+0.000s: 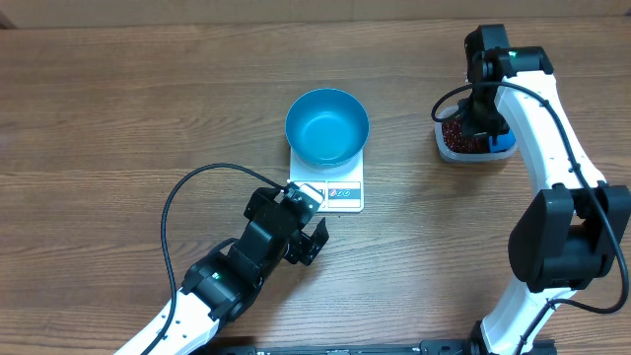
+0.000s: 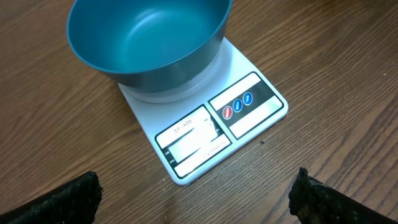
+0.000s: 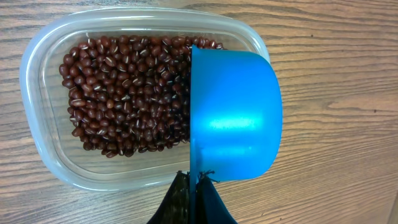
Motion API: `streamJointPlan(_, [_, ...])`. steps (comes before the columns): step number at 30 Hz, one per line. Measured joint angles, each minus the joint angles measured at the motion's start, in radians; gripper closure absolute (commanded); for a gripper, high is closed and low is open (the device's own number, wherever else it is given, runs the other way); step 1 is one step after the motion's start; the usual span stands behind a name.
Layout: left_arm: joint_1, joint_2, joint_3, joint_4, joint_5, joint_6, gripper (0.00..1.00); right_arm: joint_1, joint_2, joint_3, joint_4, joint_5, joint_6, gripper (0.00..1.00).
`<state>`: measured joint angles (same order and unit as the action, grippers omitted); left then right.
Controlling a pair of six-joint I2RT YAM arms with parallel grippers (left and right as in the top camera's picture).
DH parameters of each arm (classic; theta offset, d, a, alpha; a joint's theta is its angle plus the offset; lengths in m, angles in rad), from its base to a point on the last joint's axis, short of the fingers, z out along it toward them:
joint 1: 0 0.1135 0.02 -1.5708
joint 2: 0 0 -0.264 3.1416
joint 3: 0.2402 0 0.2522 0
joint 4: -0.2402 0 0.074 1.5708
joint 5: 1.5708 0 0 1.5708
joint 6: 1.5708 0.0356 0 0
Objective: Scoop item into bowl and weigh 150g on scale
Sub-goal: 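Lower the scoop into the red beans with the right gripper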
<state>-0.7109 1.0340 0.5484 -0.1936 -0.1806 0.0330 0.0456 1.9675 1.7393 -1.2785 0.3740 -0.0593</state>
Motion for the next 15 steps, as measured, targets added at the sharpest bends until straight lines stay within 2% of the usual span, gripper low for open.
streamJointPlan(15, [0.000, 0.000, 0.000, 0.000, 0.000, 0.000, 0.00, 0.003, 0.033, 0.010, 0.000, -0.003, 0.000, 0.96])
